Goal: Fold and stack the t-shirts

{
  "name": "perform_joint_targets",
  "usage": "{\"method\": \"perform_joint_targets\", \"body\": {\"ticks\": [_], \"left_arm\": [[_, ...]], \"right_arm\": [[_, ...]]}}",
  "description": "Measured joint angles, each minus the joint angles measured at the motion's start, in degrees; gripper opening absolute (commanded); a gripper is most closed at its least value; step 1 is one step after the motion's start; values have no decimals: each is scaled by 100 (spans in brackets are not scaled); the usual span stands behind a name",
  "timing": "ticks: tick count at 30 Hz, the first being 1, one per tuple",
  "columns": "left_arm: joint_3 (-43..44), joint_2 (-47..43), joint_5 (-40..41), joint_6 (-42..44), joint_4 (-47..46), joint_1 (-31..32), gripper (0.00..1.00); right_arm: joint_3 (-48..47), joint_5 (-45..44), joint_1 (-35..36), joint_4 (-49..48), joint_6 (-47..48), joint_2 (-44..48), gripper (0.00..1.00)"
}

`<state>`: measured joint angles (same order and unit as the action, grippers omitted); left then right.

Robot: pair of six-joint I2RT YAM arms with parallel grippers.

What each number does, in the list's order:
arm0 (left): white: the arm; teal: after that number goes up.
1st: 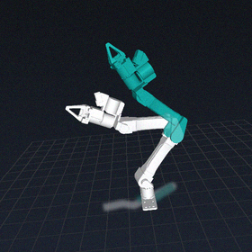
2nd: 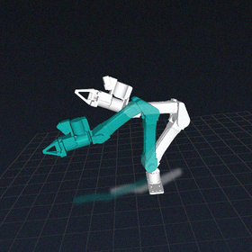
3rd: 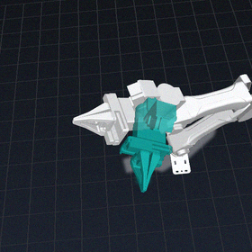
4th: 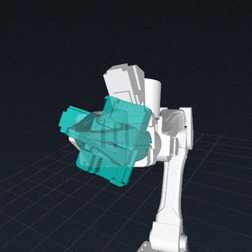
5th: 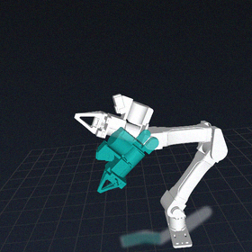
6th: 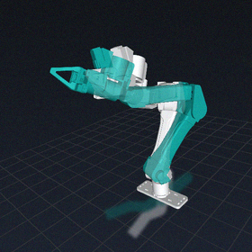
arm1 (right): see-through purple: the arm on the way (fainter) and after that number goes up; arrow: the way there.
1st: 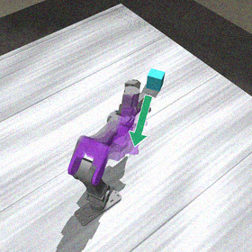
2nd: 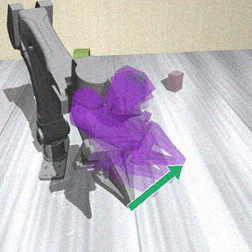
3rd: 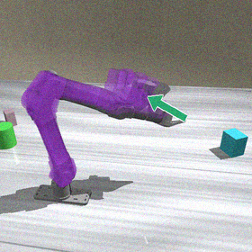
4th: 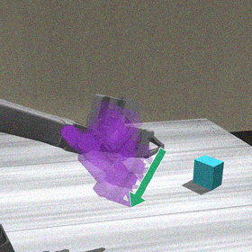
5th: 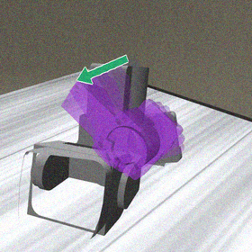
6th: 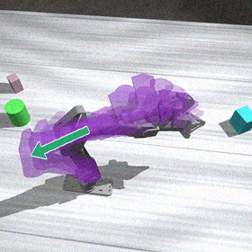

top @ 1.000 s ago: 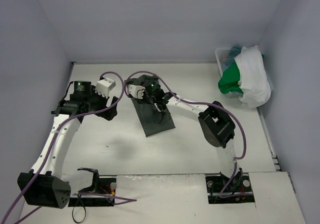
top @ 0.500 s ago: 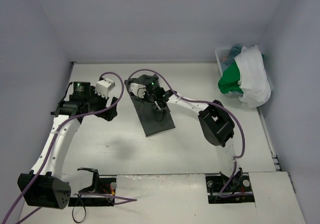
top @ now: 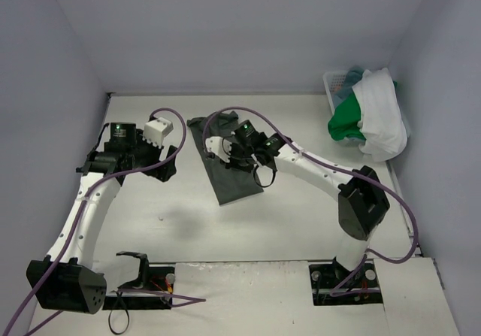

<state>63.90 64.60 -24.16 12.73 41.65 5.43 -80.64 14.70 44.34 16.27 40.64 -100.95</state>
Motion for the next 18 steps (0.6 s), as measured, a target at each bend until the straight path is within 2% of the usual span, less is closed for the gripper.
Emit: {"method": "perform_joint_targets", "body": {"ticks": [8, 18], "left_arm": [[0, 0, 0, 0, 0, -33, 83], [0, 0, 0, -4, -2, -96, 83]], "right_arm": [[553, 721, -35, 358, 168, -498, 0], [577, 822, -275, -13, 179, -887, 0]]}}
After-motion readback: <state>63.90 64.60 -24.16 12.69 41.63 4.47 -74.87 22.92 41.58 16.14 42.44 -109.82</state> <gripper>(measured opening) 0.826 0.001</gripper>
